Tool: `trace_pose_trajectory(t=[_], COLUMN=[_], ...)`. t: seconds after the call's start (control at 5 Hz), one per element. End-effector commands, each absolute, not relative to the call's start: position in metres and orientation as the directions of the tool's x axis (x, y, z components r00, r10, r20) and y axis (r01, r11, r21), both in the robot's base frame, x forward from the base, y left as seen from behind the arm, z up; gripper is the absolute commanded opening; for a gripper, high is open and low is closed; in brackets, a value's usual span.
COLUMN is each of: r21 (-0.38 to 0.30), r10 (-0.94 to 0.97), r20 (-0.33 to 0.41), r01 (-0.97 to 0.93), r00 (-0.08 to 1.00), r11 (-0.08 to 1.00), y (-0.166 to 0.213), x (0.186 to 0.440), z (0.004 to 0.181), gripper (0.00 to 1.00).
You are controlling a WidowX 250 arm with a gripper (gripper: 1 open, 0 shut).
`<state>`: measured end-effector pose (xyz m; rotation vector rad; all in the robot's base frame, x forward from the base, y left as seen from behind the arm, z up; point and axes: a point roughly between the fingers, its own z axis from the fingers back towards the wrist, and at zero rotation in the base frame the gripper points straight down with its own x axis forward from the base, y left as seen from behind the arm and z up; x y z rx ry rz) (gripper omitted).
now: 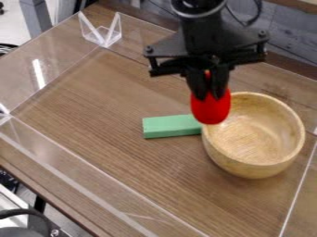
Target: Move the red fruit to the left
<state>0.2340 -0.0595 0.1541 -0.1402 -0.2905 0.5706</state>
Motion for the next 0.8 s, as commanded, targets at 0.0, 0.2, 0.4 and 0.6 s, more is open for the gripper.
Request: trace_pose_trajectory(t=[0.0,0.2,0.4,0.6], r21=[-0.236,-0.244,-0.247,-0.251], r10=[0.549,0.552,0.551,0.579], r20=[0.252,0.247,0.241,0.235], r01=[-0.499,-0.500,-0.499,-0.527], r00=[0.797,0.796,0.799,0.780], r11=[0.834,0.831,0.831,0.812], y=[-0.057,-0.053,-0.051,-0.065], x=[0.233,0.230,0.227,0.223], z=[0.163,0.167,0.167,0.162], gripper=[0.00,0.00,0.00,0.00])
